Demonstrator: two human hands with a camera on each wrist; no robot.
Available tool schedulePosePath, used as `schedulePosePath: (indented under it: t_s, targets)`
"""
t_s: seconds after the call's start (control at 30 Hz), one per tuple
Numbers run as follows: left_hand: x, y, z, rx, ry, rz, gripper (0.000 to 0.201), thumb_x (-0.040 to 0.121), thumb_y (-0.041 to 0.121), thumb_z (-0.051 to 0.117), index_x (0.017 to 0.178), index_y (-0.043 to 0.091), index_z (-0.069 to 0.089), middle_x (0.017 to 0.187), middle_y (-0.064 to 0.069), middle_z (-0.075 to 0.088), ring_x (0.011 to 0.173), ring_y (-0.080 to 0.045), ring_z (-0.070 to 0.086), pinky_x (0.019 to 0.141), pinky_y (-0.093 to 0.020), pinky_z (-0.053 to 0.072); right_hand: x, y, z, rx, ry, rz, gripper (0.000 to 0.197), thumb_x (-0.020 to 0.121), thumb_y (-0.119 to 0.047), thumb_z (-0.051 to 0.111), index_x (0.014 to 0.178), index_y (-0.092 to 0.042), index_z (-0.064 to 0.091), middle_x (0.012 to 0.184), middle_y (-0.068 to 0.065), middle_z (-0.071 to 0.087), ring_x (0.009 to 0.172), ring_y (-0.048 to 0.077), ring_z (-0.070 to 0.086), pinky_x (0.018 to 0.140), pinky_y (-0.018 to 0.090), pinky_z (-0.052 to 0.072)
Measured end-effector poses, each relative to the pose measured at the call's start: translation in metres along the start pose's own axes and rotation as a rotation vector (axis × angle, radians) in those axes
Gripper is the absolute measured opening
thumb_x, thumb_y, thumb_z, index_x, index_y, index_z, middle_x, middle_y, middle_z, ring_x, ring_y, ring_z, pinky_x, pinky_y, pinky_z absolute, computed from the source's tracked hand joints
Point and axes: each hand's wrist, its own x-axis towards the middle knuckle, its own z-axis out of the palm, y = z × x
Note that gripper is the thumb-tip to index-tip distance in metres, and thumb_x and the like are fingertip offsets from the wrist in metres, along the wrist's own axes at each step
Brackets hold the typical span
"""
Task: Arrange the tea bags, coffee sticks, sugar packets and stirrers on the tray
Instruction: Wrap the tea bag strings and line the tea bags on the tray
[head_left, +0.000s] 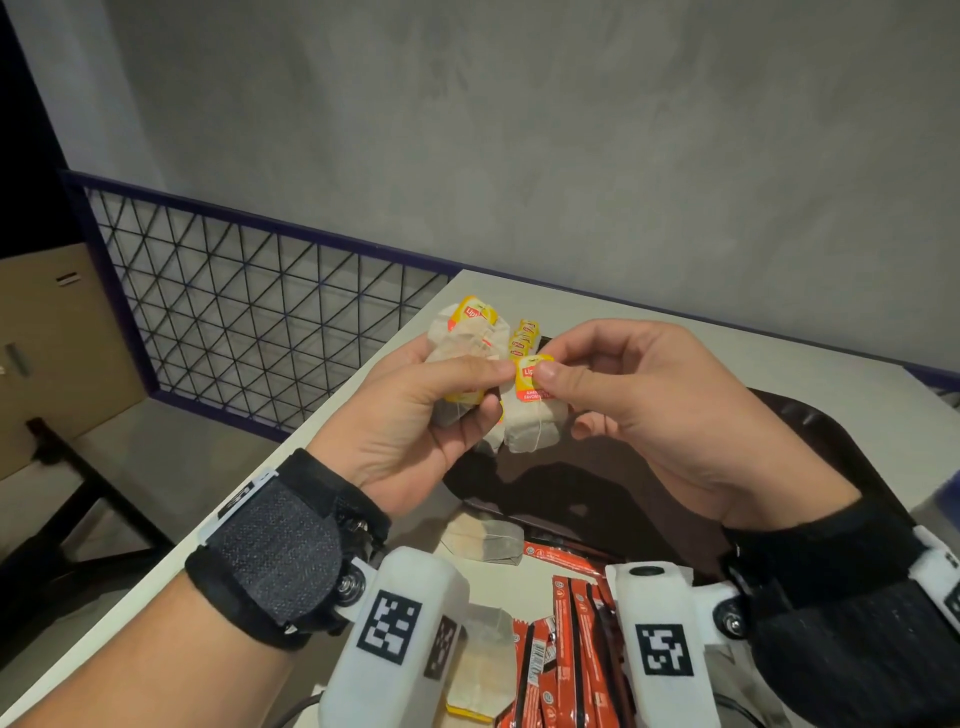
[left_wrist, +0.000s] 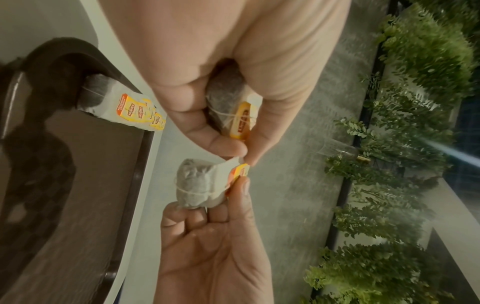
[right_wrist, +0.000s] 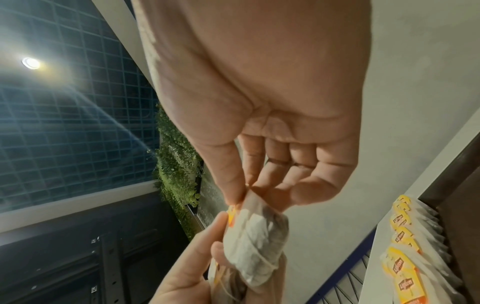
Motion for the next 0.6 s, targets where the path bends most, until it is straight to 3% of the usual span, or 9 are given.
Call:
schedulePosePath:
  t_s: [0.23, 0.33, 0.47, 0.6]
  targets:
    - [-0.0004, -0.0008, 0.0006, -0.029, 0.020, -0.010, 0.039, 0.069, -0.001, 0.072, 0.107, 0.005, 0.063, 0.100, -0.014, 0.074, 0.076, -0.018, 0.072, 0.053, -0.016, 0.053, 0.0010, 0.0004, -0.0013, -0.062, -0.017, -0.007, 0.010, 0.082, -0.016, 0.081, 0.089, -0.010, 0.078, 0.091, 0.019, 0.076, 0.074, 0.019, 0.063, 0.061, 0.029, 0.046]
    - [-0.0009, -0.0007, 0.0015, -0.034, 0.023, -0.015, 0.039, 0.070, -0.001, 0.072, 0.107, 0.005, 0.063, 0.096, -0.012, 0.075, 0.073, -0.016, 0.072, 0.052, -0.016, 0.053, 0.0009, 0.0001, -0.0008, -0.083, -0.014, -0.017, 0.011, 0.079, -0.020, 0.082, 0.085, -0.011, 0.078, 0.090, 0.021, 0.074, 0.072, 0.019, 0.061, 0.059, 0.028, 0.044]
    - [-0.0020, 0.0001, 0.0023, -0.037, 0.023, -0.007, 0.033, 0.068, -0.001, 0.071, 0.099, 0.008, 0.065, 0.087, -0.007, 0.075, 0.071, -0.014, 0.072, 0.054, -0.016, 0.054, 0.0008, -0.0002, -0.0018, -0.085, -0.010, -0.009, 0.010, 0.081, -0.020, 0.081, 0.083, -0.011, 0.076, 0.081, 0.012, 0.074, 0.066, 0.013, 0.060, 0.059, 0.028, 0.044]
    - [-0.0021, -0.0004, 0.0032, -0.010, 0.013, -0.005, 0.033, 0.066, -0.005, 0.070, 0.096, 0.008, 0.064, 0.080, -0.004, 0.074, 0.068, -0.011, 0.071, 0.054, -0.016, 0.054, 0.0007, -0.0005, -0.0018, -0.088, -0.003, -0.005, 0.010, 0.082, -0.019, 0.080, 0.084, -0.010, 0.076, 0.081, 0.012, 0.074, 0.064, 0.012, 0.059, 0.059, 0.027, 0.043]
